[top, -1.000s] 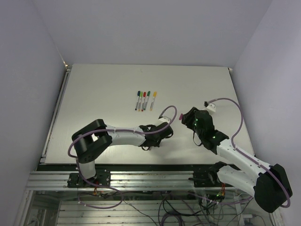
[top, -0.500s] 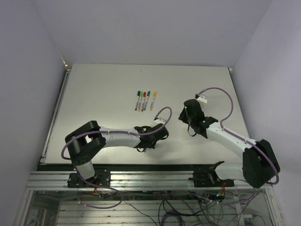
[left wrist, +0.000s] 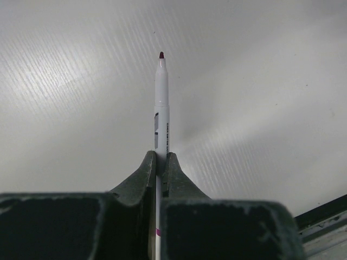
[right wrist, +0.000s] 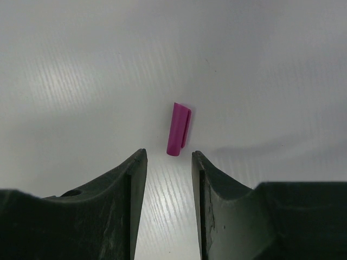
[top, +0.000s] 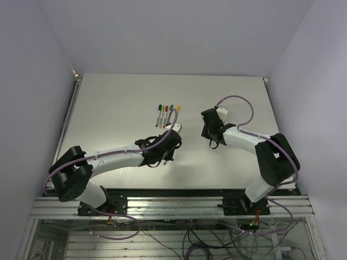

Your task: Insert the pens into the pen caps

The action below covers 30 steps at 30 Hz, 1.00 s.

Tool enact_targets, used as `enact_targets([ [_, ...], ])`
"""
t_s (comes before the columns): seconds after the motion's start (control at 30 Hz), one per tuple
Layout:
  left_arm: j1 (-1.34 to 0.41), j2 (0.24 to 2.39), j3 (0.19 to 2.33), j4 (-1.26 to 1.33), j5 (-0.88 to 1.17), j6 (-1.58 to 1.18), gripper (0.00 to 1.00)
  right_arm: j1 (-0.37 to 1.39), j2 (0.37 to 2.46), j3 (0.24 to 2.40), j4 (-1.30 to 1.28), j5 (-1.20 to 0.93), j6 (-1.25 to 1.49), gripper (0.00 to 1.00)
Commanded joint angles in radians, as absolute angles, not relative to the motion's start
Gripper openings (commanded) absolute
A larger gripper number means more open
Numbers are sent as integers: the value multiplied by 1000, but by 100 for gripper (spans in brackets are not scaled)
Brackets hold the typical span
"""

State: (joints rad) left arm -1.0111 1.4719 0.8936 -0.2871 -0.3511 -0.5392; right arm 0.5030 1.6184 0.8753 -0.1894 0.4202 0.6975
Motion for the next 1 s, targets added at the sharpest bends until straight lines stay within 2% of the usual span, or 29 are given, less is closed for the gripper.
enact_targets([
  [0.0, -976, 1449, 847, -227, -263, -539, 7, 465, 1661, 909, -193, 432, 681, 38],
  [0.7, -955, 1488, 840, -192, -223, -535, 7, 443, 1786, 968, -200, 430, 671, 37],
  [0.97, -953, 1486, 841, -187, -216, -538, 7, 443, 1802, 916, -235, 421, 715, 29],
])
